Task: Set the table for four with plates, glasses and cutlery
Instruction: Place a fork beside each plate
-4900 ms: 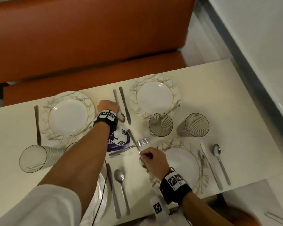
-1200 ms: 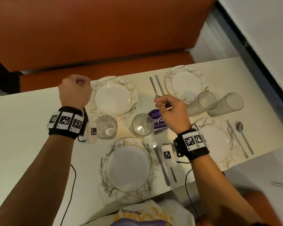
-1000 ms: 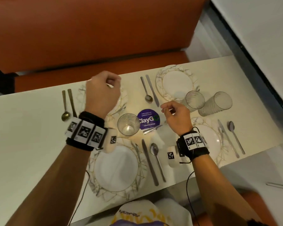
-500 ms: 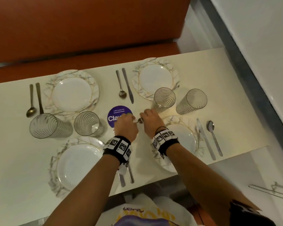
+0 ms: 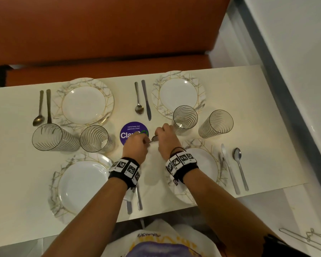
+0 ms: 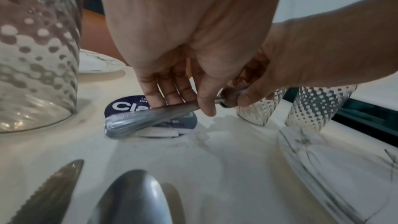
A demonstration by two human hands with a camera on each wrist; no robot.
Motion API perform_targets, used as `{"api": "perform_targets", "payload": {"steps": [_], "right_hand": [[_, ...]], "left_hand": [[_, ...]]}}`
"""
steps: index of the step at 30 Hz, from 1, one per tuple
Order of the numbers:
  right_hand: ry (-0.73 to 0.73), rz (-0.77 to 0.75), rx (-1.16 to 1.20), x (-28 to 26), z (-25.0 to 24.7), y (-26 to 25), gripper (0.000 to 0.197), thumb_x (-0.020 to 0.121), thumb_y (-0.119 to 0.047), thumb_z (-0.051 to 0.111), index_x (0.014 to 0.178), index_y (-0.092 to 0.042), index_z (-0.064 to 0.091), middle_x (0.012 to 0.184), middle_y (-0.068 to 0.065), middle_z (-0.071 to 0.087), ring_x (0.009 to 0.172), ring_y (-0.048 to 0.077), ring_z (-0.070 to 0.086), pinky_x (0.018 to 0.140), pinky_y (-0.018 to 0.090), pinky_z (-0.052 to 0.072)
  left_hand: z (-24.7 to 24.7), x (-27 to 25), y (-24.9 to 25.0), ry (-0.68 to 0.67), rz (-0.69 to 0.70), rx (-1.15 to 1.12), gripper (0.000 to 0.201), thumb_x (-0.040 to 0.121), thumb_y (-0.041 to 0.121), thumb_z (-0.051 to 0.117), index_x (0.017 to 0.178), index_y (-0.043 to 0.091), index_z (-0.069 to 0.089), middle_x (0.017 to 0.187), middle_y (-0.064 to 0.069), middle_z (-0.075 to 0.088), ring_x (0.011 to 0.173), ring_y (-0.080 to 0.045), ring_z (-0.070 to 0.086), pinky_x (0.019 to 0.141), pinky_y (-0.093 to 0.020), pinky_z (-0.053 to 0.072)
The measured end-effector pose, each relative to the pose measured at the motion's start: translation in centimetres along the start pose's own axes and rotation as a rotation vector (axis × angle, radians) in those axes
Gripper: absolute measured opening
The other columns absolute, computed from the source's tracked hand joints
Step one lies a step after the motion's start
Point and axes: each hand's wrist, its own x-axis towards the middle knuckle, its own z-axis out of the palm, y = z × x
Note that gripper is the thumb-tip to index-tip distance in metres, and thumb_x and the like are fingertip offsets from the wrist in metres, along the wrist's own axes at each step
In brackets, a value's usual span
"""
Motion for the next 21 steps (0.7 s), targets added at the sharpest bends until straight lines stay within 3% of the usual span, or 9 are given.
{"api": "perform_targets", "payload": {"steps": [2, 6, 8, 11, 13, 15, 16, 19, 21], "right_hand": [[0.070, -0.031, 0.012, -0.1, -1.3, -0.8, 0.040, 0.072, 0.004, 0.068, 0.110, -0.005, 0.061, 0.115, 0.015, 0.054, 0.109, 0.031, 0.047, 0.094, 0.042, 0.045], [0.131, -0.045, 0.072, 0.1, -4.7, -2.7, 0.035, 0.081, -0.010, 0.069, 0.116, -0.013, 0.064, 0.120, 0.008, 0.052, 0.116, 0.026, 0.042, 0.099, 0.036, 0.043], [0.179, -0.062, 0.135, 0.1, -6.1, -3.3, 0.028, 0.085, -0.014, 0.067, 0.113, -0.018, 0.066, 0.118, 0.004, 0.052, 0.114, 0.023, 0.042, 0.096, 0.036, 0.045], [0.268, -0.067, 0.315, 0.3, -7.2, -4.1, 0.020, 0.090, -0.010, 0.067, 0.107, -0.020, 0.068, 0.112, 0.001, 0.055, 0.108, 0.020, 0.047, 0.091, 0.033, 0.049], [0.329, -0.043, 0.472, 0.1, -7.9, -4.9, 0.024, 0.088, -0.013, 0.071, 0.110, -0.021, 0.066, 0.105, -0.003, 0.060, 0.096, 0.014, 0.056, 0.085, 0.026, 0.050], [0.349, 0.027, 0.650, -0.5, -8.7, -5.7, 0.030, 0.087, -0.020, 0.075, 0.115, -0.024, 0.064, 0.098, -0.009, 0.065, 0.084, 0.006, 0.060, 0.075, 0.013, 0.047], [0.312, 0.058, 0.702, -0.8, -8.9, -6.2, 0.029, 0.088, -0.024, 0.074, 0.116, -0.024, 0.065, 0.096, -0.012, 0.066, 0.083, 0.002, 0.062, 0.074, 0.011, 0.047], [0.176, 0.013, 0.782, -1.9, -8.8, -7.6, 0.022, 0.095, -0.025, 0.067, 0.114, -0.017, 0.073, 0.101, -0.008, 0.073, 0.092, 0.004, 0.067, 0.085, 0.022, 0.053], [0.167, -0.014, 0.848, -2.6, -8.4, -8.8, 0.020, 0.097, -0.024, 0.065, 0.112, -0.015, 0.076, 0.099, -0.004, 0.076, 0.090, 0.007, 0.069, 0.084, 0.025, 0.055]], "left_hand": [[-0.7, -0.4, 0.2, 0.046, 0.023, -0.069, 0.016, 0.090, 0.002, 0.072, 0.100, 0.012, 0.078, 0.104, -0.008, 0.068, 0.095, -0.027, 0.063, 0.077, -0.034, 0.048], [-2.4, -1.8, 1.2, 0.172, 0.094, -0.225, 0.018, 0.094, 0.005, 0.071, 0.110, 0.008, 0.079, 0.109, -0.008, 0.073, 0.098, -0.022, 0.065, 0.085, -0.023, 0.041], [-3.1, -2.7, 1.9, 0.219, 0.119, -0.278, 0.021, 0.097, 0.004, 0.067, 0.115, 0.006, 0.078, 0.113, -0.007, 0.072, 0.098, -0.017, 0.062, 0.087, -0.017, 0.037], [-4.0, -3.8, 2.6, 0.282, 0.129, -0.398, 0.017, 0.097, 0.004, 0.066, 0.109, 0.005, 0.078, 0.106, -0.009, 0.073, 0.093, -0.023, 0.067, 0.084, -0.030, 0.051], [-4.9, -4.4, 3.0, 0.326, 0.100, -0.500, 0.012, 0.095, 0.009, 0.069, 0.101, 0.008, 0.078, 0.094, -0.004, 0.073, 0.083, -0.019, 0.068, 0.079, -0.027, 0.055], [-6.1, -5.1, 3.1, 0.351, 0.085, -0.563, 0.010, 0.095, 0.012, 0.070, 0.095, 0.008, 0.079, 0.084, -0.004, 0.072, 0.075, -0.014, 0.064, 0.070, -0.014, 0.048], [-6.7, -5.5, 3.1, 0.355, 0.094, -0.595, 0.010, 0.095, 0.012, 0.070, 0.094, 0.009, 0.079, 0.083, -0.004, 0.073, 0.075, -0.013, 0.063, 0.069, -0.014, 0.047], [-8.5, -6.9, 2.1, 0.323, 0.141, -0.690, 0.016, 0.097, 0.011, 0.068, 0.102, 0.021, 0.080, 0.090, 0.000, 0.076, 0.083, -0.015, 0.069, 0.077, -0.025, 0.054], [-9.5, -8.0, 1.2, 0.306, 0.158, -0.717, 0.022, 0.097, 0.012, 0.068, 0.106, 0.028, 0.079, 0.094, -0.001, 0.075, 0.087, -0.017, 0.070, 0.078, -0.030, 0.056]]}}
